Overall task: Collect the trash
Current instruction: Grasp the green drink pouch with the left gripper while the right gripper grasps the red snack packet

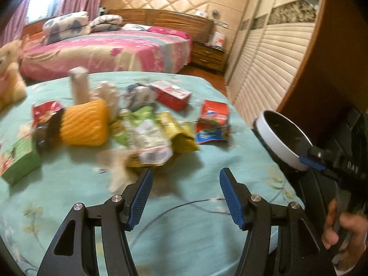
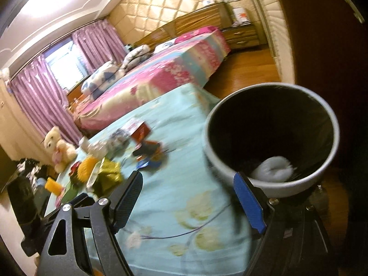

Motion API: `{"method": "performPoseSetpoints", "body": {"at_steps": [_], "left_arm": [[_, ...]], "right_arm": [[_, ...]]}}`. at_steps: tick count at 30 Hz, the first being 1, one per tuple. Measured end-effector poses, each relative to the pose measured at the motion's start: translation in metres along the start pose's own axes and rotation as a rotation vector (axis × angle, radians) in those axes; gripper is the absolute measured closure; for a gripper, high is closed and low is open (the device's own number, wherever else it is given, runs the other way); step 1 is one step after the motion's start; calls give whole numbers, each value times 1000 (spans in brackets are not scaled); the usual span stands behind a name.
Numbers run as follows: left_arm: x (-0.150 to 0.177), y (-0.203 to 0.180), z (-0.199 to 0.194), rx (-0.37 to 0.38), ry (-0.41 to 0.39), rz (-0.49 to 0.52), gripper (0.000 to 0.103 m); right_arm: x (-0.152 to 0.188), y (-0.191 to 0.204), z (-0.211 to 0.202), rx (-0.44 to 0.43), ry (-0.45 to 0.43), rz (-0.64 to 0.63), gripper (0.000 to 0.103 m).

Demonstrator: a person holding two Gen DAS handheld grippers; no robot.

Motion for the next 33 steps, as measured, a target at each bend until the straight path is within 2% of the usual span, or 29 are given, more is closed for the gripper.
{"method": "performPoseSetpoints", "body": {"at_steps": [8,15,20,21,22,25,29,30,31,33], "left_arm": [[-13,41,-9,-15,8,-153,43],[-26,59,7,0,28,-215,45],[-39,61,33,23,64,-202,53],[-39,62,38,28,76,-197,58],[-41,62,45,34,100,-193,64],[-46,58,60,81,160,-172,67],[-58,37,68,16,250,-31,73],[-60,33,70,10,270,-12,75],[-62,28,71,2,287,13,79],[-64,22,72,-8,305,47,82]], "right_arm": [[17,27,34,-61,63,-15,20],[8,35,61,-89,70,-9,20],[-2,40,83,-106,80,-19,20],[-6,40,89,-109,79,-23,20],[-8,40,93,-110,78,-27,20],[-17,40,110,-115,87,-47,20],[-25,37,134,-107,146,-47,21],[-26,36,137,-102,150,-41,26],[-28,37,138,-85,146,-51,39],[-25,37,139,-57,154,-64,56]]}}
Point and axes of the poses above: each gripper's, at about its wrist camera, not at the fingertips, and z roughly the way its jaws point, y to its left, x to its underside, the point moved 3 cm from there along z, roughly the way its jaws point, and after that the axes turned 3 degrees about -x, right-handed, at the moved point
